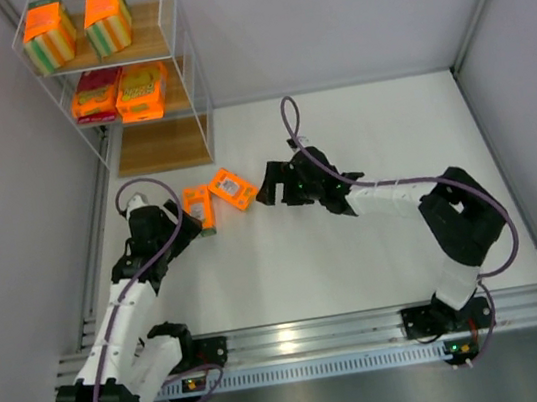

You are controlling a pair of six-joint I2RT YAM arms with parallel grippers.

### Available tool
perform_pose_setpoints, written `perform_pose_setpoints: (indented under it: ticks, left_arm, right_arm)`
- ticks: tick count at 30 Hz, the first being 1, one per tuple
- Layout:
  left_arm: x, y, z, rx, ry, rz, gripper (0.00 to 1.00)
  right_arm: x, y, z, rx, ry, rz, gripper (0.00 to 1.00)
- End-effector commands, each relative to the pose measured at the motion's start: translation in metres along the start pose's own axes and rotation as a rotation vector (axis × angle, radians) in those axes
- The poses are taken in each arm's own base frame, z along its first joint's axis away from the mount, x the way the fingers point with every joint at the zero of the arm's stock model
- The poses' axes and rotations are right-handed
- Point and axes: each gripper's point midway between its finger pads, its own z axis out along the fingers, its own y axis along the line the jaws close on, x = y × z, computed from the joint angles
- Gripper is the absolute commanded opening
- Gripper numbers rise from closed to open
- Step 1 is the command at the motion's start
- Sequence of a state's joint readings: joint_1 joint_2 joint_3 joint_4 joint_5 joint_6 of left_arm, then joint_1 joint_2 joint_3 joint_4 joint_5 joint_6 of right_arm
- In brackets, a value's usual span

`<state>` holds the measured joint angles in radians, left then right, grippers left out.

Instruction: Place and organize the cleaning sponges onto the shelf

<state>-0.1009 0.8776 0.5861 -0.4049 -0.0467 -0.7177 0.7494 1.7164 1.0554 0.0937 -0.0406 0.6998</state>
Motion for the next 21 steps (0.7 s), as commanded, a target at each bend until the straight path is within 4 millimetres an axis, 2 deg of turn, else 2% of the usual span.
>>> perform_pose_setpoints:
  ticks: [1,3,7,8,9,10,12,16,21]
  left_arm:
    - [-0.017,-0.001,-0.004,-0.011,-0.067,0.055,0.85]
    - [-0.02,-0.001,-0.007,-0.007,-0.083,0.058,0.86]
    - [-0.024,-0.005,-0.01,0.005,-0.097,0.059,0.87]
    - [-0.023,-0.005,-0.009,0.004,-0.094,0.058,0.87]
    - [-0.024,-0.005,-0.009,0.003,-0.093,0.059,0.87]
    - [-0.024,-0.006,-0.009,0.004,-0.092,0.061,0.87]
    - [-0.025,-0.007,-0.008,0.005,-0.089,0.066,0.87]
    - [-0.025,-0.003,-0.008,-0.003,-0.092,0.099,0.87]
    - [-0.027,-0.004,-0.01,0.001,-0.104,0.109,0.88]
  right_arm:
    - [-0.044,0.045,0.011,-0.19,-0.187,0.288,0.92]
    - [-0.036,0.043,0.023,-0.168,-0.167,0.347,0.9]
    - [-0.037,0.051,0.041,-0.169,-0.153,0.38,0.82]
    - [-0.032,0.046,0.047,-0.148,-0.136,0.381,0.81]
    - [-0.037,0.046,0.051,-0.126,-0.151,0.382,0.81]
    - [-0.031,0.036,0.054,-0.072,-0.141,0.379,0.8]
    - [-0.024,0.032,0.06,-0.052,-0.132,0.37,0.77]
    - [-0.019,0.031,0.067,-0.077,-0.141,0.412,0.57]
    - [-0.012,0.036,0.077,-0.062,-0.121,0.419,0.5]
